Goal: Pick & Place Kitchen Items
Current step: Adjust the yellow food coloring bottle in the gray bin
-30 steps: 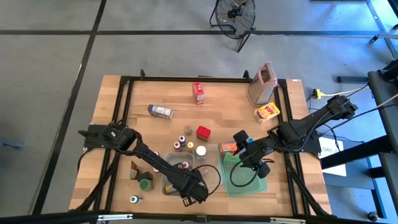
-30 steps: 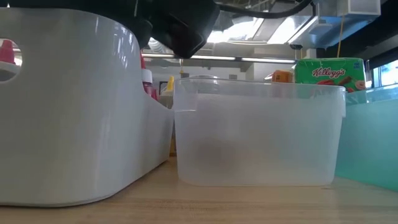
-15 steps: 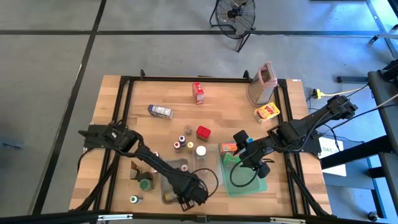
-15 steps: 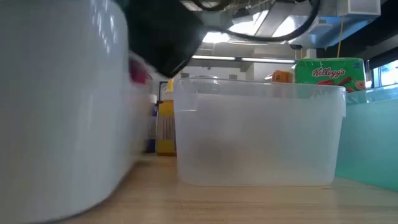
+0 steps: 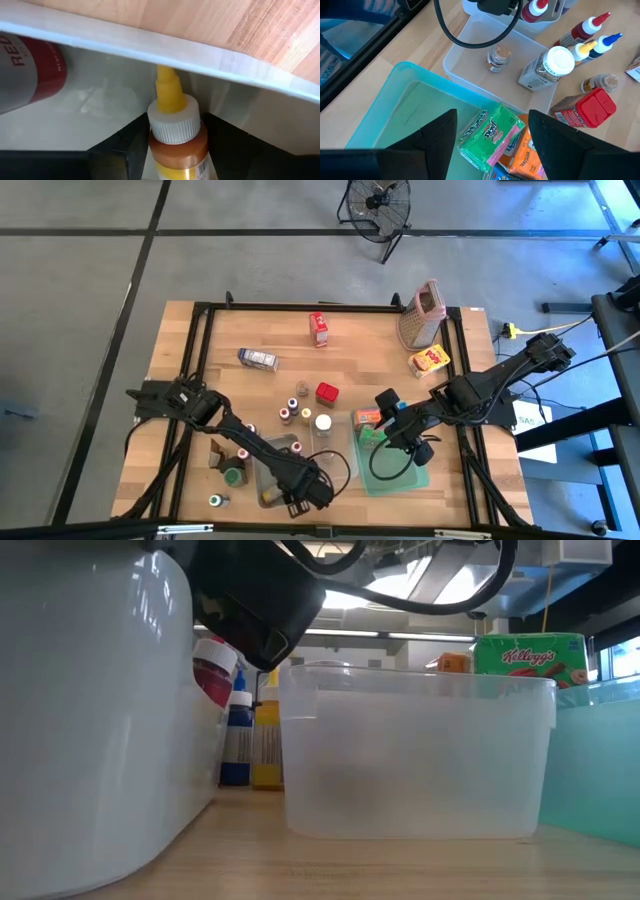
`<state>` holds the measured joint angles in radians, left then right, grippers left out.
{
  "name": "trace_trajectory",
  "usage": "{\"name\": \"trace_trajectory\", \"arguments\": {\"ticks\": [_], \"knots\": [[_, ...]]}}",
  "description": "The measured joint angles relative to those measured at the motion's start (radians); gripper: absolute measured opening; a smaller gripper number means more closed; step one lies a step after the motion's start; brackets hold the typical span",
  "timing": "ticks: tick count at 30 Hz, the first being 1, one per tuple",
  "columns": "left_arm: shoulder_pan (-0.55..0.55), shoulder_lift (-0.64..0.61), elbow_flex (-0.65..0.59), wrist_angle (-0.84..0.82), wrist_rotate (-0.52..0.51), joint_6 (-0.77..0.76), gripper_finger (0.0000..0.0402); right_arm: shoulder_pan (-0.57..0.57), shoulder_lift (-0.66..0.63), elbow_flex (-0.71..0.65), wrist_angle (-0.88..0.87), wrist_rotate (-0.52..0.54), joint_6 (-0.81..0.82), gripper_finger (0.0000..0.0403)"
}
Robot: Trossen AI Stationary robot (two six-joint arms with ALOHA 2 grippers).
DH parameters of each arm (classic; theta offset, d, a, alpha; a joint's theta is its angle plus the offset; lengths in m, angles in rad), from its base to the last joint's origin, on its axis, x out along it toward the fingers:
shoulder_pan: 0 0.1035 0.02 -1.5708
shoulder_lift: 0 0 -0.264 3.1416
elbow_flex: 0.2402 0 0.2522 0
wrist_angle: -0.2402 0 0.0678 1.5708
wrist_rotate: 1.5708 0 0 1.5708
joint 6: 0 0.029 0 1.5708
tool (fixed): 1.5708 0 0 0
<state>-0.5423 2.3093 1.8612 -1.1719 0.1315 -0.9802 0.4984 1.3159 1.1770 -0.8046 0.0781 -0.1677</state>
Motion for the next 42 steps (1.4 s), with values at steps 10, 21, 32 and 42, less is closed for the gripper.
{"name": "trace_trajectory", "arguments": {"ticks": [10, 21, 32, 42], "knots": [[0.000, -0.002, 0.001, -0.005, -0.038, 0.036, 0.0145, 0.000, 0.000, 0.000, 0.000, 0.000, 0.000, 0.0248], [0.000, -0.007, 0.002, -0.011, -0.062, 0.051, 0.0145, 0.000, 0.000, 0.000, 0.000, 0.000, 0.000, 0.0248], [0.001, -0.055, 0.012, -0.029, -0.115, 0.036, 0.0145, 0.000, 0.000, 0.000, -0.004, -0.001, -0.004, 0.0248], [0.001, -0.057, 0.133, -0.159, -0.185, 0.040, 0.0144, 0.000, 0.000, 0.000, -0.006, -0.001, -0.005, 0.0248]]}}
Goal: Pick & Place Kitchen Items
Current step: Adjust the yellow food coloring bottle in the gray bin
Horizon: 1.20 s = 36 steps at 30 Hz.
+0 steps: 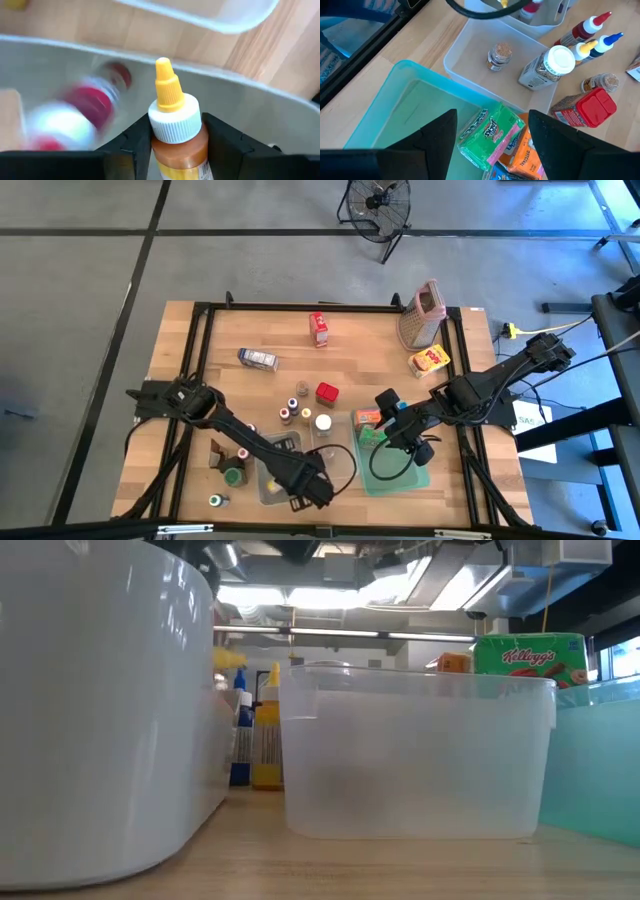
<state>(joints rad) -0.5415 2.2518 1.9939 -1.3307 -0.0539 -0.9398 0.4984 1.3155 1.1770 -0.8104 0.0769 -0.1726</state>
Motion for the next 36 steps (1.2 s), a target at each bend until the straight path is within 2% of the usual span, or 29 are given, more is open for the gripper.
{"name": "trace_trajectory", "arguments": {"ticks": [5, 8, 15, 22, 28, 31, 36], "knots": [[-0.013, 0.000, 0.094, -0.102, -0.083, -0.004, 0.0144, 0.000, 0.000, 0.000, -0.002, -0.002, 0.000, 0.0248], [-0.028, 0.001, 0.147, -0.183, -0.166, -0.029, 0.0144, 0.000, 0.000, 0.000, -0.002, -0.002, 0.000, 0.0248], [-0.084, 0.001, 0.211, -0.209, -0.405, -0.075, 0.0144, 0.000, 0.000, 0.000, -0.002, -0.002, -0.005, 0.0248], [-0.183, 0.001, 0.210, -0.208, -0.631, -0.245, 0.0144, 0.000, 0.000, 0.000, -0.002, -0.002, -0.011, 0.0248], [-0.301, 0.001, 0.209, -0.240, -0.885, -0.410, 0.0144, 0.000, 0.000, 0.000, -0.002, -0.002, -0.011, 0.0248], [-0.340, 0.001, 0.178, -0.241, -0.995, -0.481, 0.0144, 0.000, 0.000, 0.000, -0.002, -0.002, -0.011, 0.0248], [-0.371, 0.001, 0.069, -0.240, -1.119, -0.652, 0.0144, 0.000, 0.000, 0.000, -0.001, -0.002, -0.011, 0.0248]]}}
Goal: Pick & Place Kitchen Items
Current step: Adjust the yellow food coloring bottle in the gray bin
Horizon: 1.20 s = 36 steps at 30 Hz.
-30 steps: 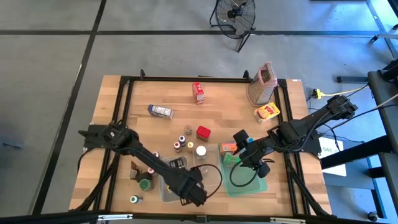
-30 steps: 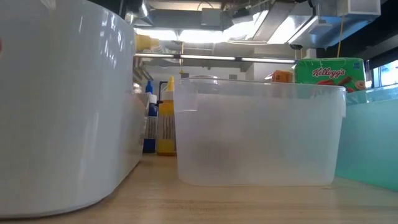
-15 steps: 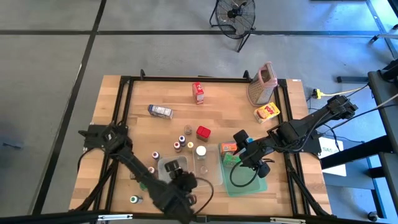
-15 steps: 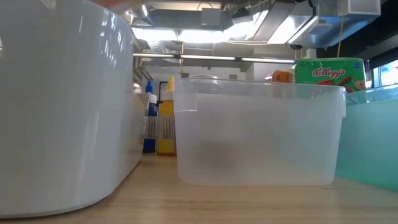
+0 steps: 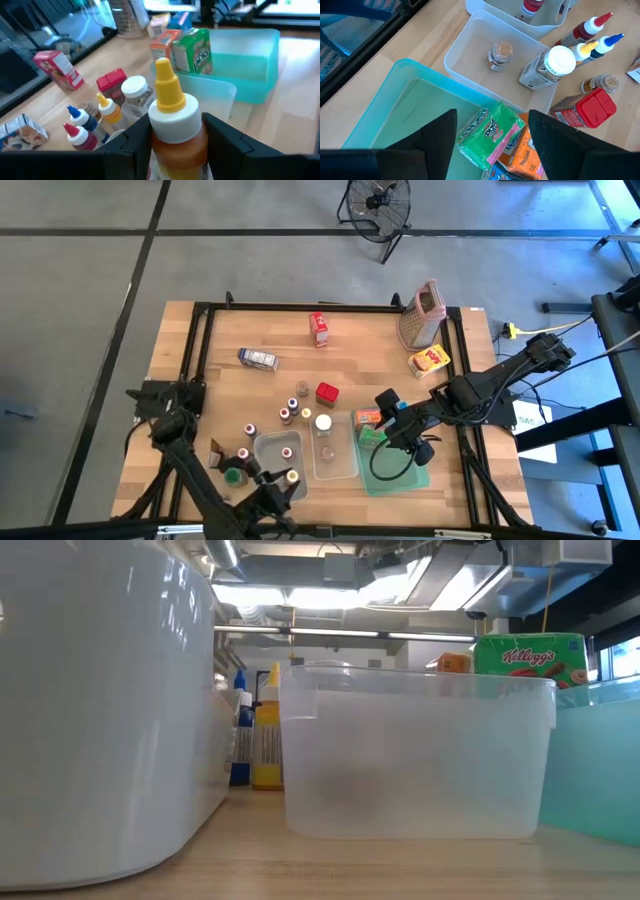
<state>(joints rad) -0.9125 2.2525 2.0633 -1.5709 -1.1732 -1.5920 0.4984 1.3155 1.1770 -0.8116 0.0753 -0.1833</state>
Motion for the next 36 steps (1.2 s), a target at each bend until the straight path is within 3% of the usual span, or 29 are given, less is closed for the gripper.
{"name": "trace_trajectory", "arguments": {"ticks": [7, 11, 20, 36], "knots": [[-0.006, 0.001, -0.231, 0.005, -0.043, -0.306, 0.0144, 0.000, 0.000, 0.000, 0.000, -0.001, 0.000, 0.0248], [-0.012, 0.001, -0.340, 0.031, -0.075, -0.399, 0.0144, 0.000, 0.000, 0.000, 0.001, -0.001, 0.001, 0.0248], [-0.013, 0.001, -0.452, 0.205, -0.130, -0.334, 0.0144, 0.000, 0.000, 0.000, 0.005, -0.001, 0.003, 0.0248], [0.041, 0.004, -0.454, 0.278, -0.182, -0.208, 0.0144, 0.000, 0.000, 0.000, 0.008, 0.000, 0.003, 0.0248]]}}
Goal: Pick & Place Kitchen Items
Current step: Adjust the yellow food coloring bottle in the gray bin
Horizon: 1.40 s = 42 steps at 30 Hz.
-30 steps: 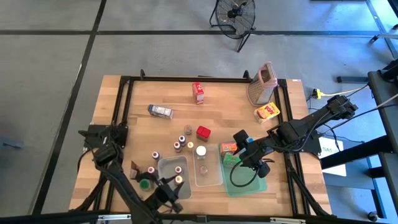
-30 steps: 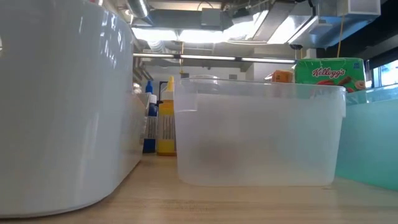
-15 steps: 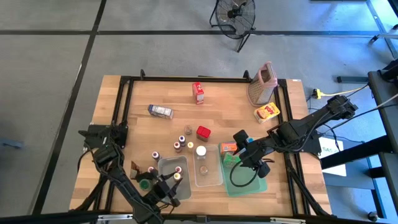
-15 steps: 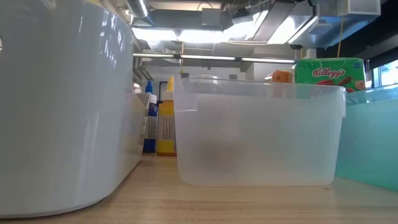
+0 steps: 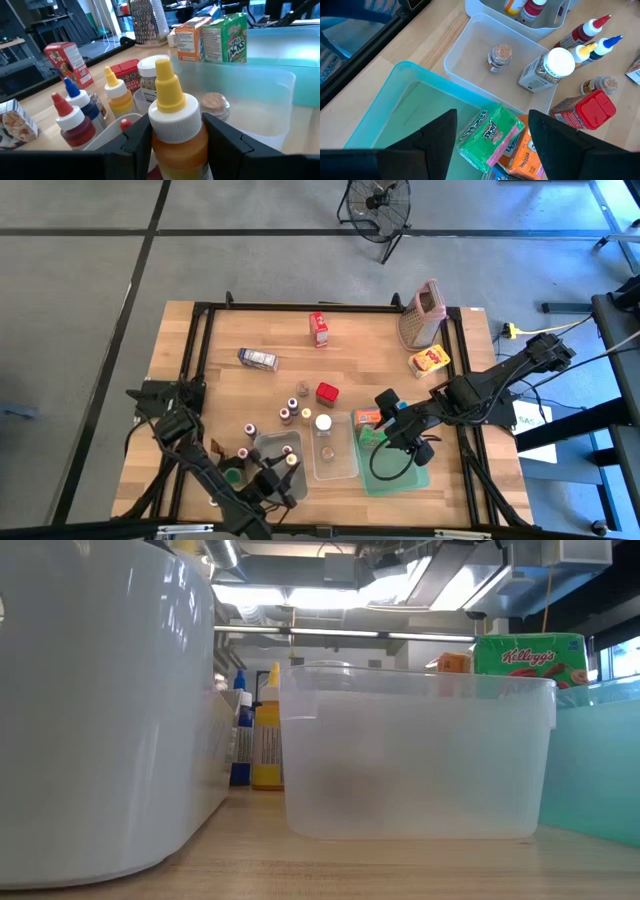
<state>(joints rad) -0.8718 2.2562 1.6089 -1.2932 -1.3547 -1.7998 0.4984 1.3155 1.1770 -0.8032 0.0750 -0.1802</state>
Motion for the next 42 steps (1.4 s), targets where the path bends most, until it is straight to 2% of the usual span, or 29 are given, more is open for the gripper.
{"name": "trace_trajectory", "arguments": {"ticks": [6, 16, 19, 27, 42], "knots": [[0.009, 0.000, 0.000, 0.018, -0.038, 0.015, 0.0144, 0.000, 0.000, 0.000, -0.001, 0.000, 0.000, 0.0248], [0.038, 0.000, 0.000, 0.082, -0.042, 0.047, 0.0145, 0.000, 0.000, 0.000, -0.001, 0.000, 0.000, 0.0248], [0.038, 0.001, 0.000, 0.124, -0.042, 0.103, 0.0148, 0.000, 0.000, 0.000, -0.001, 0.000, 0.000, 0.0248], [0.038, 0.001, 0.000, 0.153, 0.011, 0.144, 0.0145, 0.000, 0.000, 0.000, -0.001, 0.000, -0.003, 0.0248], [0.039, 0.001, 0.000, 0.174, 0.013, 0.163, 0.0163, 0.000, 0.000, 0.000, -0.001, 0.000, -0.004, 0.0248]]}}
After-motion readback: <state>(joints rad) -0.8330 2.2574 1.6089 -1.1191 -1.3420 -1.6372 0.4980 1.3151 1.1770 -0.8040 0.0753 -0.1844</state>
